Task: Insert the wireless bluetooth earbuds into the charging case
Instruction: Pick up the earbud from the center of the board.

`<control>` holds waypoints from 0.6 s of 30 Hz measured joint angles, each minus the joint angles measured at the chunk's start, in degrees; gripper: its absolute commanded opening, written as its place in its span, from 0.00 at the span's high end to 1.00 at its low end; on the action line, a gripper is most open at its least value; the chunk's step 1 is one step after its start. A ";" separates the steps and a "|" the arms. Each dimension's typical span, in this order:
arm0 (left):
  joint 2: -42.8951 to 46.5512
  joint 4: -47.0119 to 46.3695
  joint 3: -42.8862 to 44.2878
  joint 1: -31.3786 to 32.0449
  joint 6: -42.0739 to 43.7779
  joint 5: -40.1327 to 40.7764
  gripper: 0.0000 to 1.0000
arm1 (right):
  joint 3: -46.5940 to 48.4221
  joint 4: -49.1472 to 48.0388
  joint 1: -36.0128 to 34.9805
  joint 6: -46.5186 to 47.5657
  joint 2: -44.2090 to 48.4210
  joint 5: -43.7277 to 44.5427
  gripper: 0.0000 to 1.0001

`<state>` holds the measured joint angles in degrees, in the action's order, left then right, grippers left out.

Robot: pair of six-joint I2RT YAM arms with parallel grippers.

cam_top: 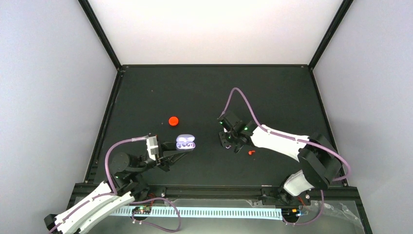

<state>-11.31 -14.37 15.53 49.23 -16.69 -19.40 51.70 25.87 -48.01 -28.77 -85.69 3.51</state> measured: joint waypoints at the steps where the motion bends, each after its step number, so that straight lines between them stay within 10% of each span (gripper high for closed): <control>1: -0.28 -0.02 0.00 0.00 0.00 0.00 0.98 | 0.02 0.02 -0.02 2.01 -0.61 0.00 0.59; 10: -0.85 -0.02 0.00 -0.02 0.00 -0.04 0.98 | 0.07 -0.42 0.26 10.58 -6.38 0.33 0.36; 18: -0.68 0.04 0.00 0.00 0.00 -0.04 0.98 | 0.07 -1.05 0.79 10.88 -8.39 -1.55 0.39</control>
<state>-11.99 -14.33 15.53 49.23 -16.69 -19.44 51.77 24.82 -47.22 -17.89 -94.08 1.96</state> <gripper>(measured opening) 0.263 0.645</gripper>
